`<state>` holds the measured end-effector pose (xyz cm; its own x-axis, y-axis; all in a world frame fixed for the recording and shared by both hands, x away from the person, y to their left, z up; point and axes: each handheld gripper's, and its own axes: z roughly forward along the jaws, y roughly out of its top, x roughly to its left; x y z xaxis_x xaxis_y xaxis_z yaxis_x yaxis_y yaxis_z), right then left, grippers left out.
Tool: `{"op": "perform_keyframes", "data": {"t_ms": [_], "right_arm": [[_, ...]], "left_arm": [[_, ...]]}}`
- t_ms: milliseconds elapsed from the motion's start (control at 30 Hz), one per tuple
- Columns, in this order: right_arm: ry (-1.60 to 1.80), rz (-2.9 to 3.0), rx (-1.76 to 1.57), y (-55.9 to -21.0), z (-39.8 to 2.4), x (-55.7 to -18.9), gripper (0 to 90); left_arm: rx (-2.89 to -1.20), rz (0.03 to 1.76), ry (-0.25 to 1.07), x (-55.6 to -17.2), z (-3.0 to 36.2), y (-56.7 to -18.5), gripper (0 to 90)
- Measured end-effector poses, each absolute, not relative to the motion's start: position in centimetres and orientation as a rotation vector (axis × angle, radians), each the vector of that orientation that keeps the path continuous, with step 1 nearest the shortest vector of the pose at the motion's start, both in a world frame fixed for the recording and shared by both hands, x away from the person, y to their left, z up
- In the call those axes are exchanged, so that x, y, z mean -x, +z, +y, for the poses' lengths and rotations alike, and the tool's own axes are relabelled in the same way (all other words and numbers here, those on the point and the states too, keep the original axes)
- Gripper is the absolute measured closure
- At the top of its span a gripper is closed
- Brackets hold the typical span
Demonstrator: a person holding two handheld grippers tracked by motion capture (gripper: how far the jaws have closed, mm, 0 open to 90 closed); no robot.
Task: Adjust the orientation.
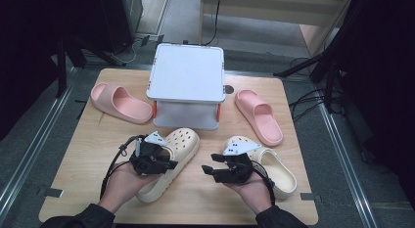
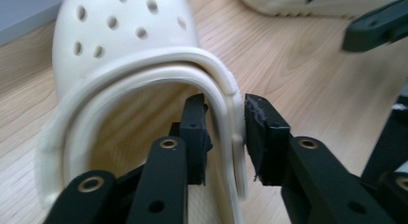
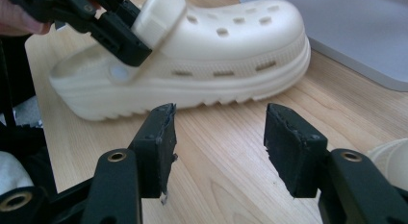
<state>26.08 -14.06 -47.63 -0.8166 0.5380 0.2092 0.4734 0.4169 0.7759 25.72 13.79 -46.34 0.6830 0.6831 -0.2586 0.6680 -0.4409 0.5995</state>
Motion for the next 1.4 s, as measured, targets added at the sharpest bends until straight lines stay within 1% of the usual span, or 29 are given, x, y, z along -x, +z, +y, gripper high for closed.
{"op": "perform_keyframes", "data": {"t_ms": [33, 133, 200, 233, 267, 300, 367, 533, 567, 600, 700, 833, 900, 967, 1100, 1267, 1333, 1400], "right_arm": [[1.383, 2.586, -0.935, -47.7, -14.0, -26.1, 45.8], [1.397, 2.585, -0.950, -47.8, -13.7, -26.3, 46.0], [1.392, 2.589, -0.955, -47.8, -13.4, -26.2, 51.4], [1.396, 2.591, -0.940, -47.8, -13.3, -26.3, 54.6], [1.392, 2.590, -0.951, -47.7, -13.2, -26.3, 56.4], [1.394, 2.593, -0.950, -47.7, -13.0, -26.3, 59.9], [1.390, 2.595, -0.953, -47.6, -12.8, -26.4, 62.1], [1.375, 2.592, -0.942, -47.4, -11.9, -27.0, 69.2], [1.363, 2.594, -0.945, -47.4, -11.6, -27.2, 71.2], [1.355, 2.598, -0.946, -47.4, -11.4, -27.4, 71.3], [1.361, 2.596, -0.990, -47.7, -10.9, -27.9, 71.6], [1.377, 2.591, -1.010, -48.3, -10.5, -28.0, 78.1], [1.354, 2.597, -0.989, -48.6, -10.1, -27.9, 81.6], [1.349, 2.611, -0.985, -49.1, -9.9, -27.9, 85.0], [1.339, 2.638, -0.984, -49.8, -9.3, -27.8, 87.7], [1.336, 2.656, -0.951, -50.0, -8.6, -27.3, 89.7], [1.331, 2.669, -0.928, -50.0, -8.2, -27.2, 89.6], [1.315, 2.681, -0.910, -50.1, -7.8, -27.2, 85.8]], "left_arm": [[-2.197, 1.029, 0.005, -25.7, 13.8, -46.3, 65.6], [-2.221, 1.011, 0.039, -25.6, 14.0, -46.2, 61.0], [-2.210, 1.009, 0.038, -25.4, 14.5, -45.9, 57.8], [-2.208, 1.007, 0.014, -25.4, 14.8, -45.8, 53.9], [-2.205, 1.000, 0.032, -25.2, 15.2, -45.6, 51.8], [-2.197, 0.998, 0.043, -25.0, 15.5, -45.4, 52.0], [-2.183, 0.996, 0.027, -24.9, 16.2, -45.1, 51.3], [-2.155, 1.000, 0.039, -24.7, 18.1, -44.1, 52.0], [-2.155, 1.003, 0.036, -24.7, 18.5, -43.9, 53.3], [-2.149, 1.005, 0.055, -24.6, 18.9, -43.6, 54.5], [-2.117, 1.013, 0.058, -24.5, 19.9, -43.2, 58.6], [-2.113, 1.035, 0.081, -24.7, 21.5, -43.2, 65.9], [-2.123, 1.041, 0.101, -24.9, 21.9, -43.6, 76.1], [-2.149, 1.049, 0.098, -25.3, 22.1, -44.2, 82.7], [-2.161, 1.085, 0.069, -26.1, 22.2, -46.1, 83.1], [-2.173, 1.110, 0.044, -26.7, 22.6, -47.6, 86.2], [-2.171, 1.140, 0.027, -26.9, 22.7, -48.2, 86.2], [-2.200, 1.156, 0.017, -26.9, 22.4, -48.7, 85.8]]}}
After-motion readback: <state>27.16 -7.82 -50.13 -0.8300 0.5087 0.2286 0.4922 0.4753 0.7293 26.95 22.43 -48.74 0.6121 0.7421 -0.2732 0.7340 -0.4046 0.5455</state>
